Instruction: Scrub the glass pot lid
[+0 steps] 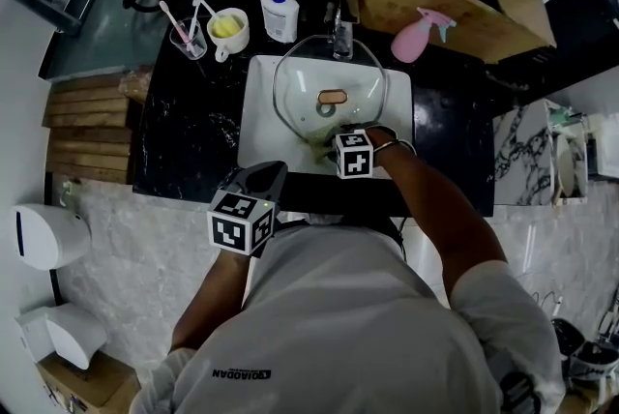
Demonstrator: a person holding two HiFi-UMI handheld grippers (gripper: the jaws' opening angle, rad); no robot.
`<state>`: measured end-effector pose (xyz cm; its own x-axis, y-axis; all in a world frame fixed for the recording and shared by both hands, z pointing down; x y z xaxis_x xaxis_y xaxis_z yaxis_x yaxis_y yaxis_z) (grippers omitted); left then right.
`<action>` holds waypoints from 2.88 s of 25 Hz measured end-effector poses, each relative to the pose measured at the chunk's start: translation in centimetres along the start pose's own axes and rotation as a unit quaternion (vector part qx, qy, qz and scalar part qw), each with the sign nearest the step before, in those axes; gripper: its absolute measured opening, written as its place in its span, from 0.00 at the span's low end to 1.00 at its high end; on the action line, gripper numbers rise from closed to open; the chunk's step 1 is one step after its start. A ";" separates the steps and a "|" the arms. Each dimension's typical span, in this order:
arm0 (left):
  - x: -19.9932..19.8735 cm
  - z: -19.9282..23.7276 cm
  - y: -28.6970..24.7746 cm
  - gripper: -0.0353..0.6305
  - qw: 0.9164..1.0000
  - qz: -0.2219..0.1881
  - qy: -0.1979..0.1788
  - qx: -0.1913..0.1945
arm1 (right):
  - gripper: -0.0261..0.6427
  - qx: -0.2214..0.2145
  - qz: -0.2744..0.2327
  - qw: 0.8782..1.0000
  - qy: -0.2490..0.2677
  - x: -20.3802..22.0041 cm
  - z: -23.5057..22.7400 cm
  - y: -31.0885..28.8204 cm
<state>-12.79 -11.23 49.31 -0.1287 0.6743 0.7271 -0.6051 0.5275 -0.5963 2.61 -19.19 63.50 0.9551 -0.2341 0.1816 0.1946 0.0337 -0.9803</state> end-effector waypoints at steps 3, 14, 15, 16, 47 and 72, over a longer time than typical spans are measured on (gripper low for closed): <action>-0.1 -0.1 0.1 0.08 1.000 -0.001 0.000 0.000 | 0.20 -0.033 -0.023 0.998 -0.051 0.0 0.0 0.0; 0.4 0.3 0.6 0.08 1.000 0.000 0.003 -0.003 | 0.20 -0.103 -0.051 0.984 -0.137 0.6 -0.1 -0.9; 0.4 0.3 0.7 0.08 1.000 0.001 0.003 -0.002 | 0.20 -0.110 -0.056 0.982 -0.140 0.4 0.0 -0.8; 0.5 0.2 0.7 0.08 1.000 0.001 0.003 -0.002 | 0.20 -0.114 -0.059 0.981 -0.145 0.4 0.0 -0.8; -0.4 -7.9 3.2 0.08 0.996 -0.046 -0.058 0.040 | 0.18 0.185 -0.442 0.715 -0.509 2.4 10.6 21.4; 9.2 -20.3 9.1 0.08 0.997 -0.031 -0.070 0.007 | 0.17 0.182 -0.518 0.651 -0.523 2.5 29.1 24.2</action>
<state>-3.47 10.24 43.68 -0.1986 0.5622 0.8028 -0.6261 0.5574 -0.5452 16.22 9.31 42.53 -0.1395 0.4699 0.8716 0.7140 0.6576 -0.2403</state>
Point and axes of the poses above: the fingertips, and each gripper's own axes: y backward along the fingers, z to its left, x out of its underside, the point moved 7 cm from there along y, backward along the fingers, and after that the axes turned 6 degrees about z, right-handed, at the moved point
